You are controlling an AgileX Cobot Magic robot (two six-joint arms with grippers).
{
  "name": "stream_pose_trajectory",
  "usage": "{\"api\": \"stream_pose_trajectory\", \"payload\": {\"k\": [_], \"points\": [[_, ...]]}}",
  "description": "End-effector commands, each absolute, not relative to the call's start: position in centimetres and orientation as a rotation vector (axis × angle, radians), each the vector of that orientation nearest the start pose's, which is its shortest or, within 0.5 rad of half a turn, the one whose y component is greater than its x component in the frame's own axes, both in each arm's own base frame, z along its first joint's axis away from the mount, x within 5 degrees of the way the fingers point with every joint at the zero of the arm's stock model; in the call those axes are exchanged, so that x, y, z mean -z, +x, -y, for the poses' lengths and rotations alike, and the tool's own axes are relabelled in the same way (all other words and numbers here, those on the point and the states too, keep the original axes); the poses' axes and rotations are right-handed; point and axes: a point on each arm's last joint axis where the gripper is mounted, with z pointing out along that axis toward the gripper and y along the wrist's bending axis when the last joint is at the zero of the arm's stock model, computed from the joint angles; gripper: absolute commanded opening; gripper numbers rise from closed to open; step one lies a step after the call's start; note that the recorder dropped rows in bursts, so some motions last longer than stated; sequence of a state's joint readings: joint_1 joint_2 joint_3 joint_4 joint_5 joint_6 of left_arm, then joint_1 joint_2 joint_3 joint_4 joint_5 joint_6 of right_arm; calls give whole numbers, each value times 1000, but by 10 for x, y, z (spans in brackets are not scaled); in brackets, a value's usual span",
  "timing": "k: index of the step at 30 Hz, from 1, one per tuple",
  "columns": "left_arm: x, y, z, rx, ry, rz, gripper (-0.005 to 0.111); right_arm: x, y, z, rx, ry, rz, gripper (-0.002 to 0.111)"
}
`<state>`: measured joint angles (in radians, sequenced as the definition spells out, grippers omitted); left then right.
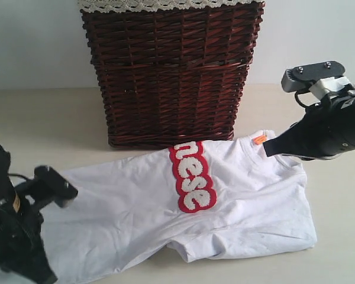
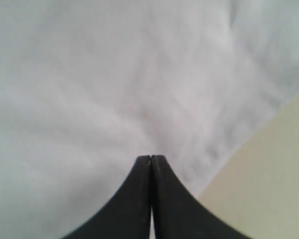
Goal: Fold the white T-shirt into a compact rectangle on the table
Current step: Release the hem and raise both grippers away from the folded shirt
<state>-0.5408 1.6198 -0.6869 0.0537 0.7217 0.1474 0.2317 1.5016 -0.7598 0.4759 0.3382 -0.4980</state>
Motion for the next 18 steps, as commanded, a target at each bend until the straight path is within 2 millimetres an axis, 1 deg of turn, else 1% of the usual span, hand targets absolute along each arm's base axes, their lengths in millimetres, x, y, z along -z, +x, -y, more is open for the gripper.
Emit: {"api": "stream_pose_trajectory", "payload": {"k": [1,2,3,4,7,8,10,11,13,16,18], "points": [[-183,213,127,92,875,-2626,0,-209,268,-97,-316,-657,-2377,0],[-195,213,128,126,837,-2552,0,-211,265,-105,-326,-760,-2331,0],[-204,213,128,156,804,-2498,0,-213,262,-111,-334,-827,-2295,0],[-218,212,128,191,765,-2418,0,-216,259,-118,-336,-896,-2248,2],[-246,203,124,239,714,-2294,0,-222,254,-124,-326,-966,-2194,11],[-253,200,122,247,702,-2268,0,-225,253,-124,-323,-967,-2184,16],[-273,189,116,296,625,-2198,0,-233,251,-123,-311,-954,-2153,23],[-285,183,112,320,591,-2145,0,-239,250,-121,-302,-934,-2132,26],[-304,168,103,351,553,-2027,0,-252,245,-119,-299,-885,-2093,27],[-318,144,88,372,525,-1894,0,-274,237,-114,-306,-793,-2033,27],[-319,129,79,383,509,-1832,0,-289,229,-110,-311,-754,-1985,27]]}}
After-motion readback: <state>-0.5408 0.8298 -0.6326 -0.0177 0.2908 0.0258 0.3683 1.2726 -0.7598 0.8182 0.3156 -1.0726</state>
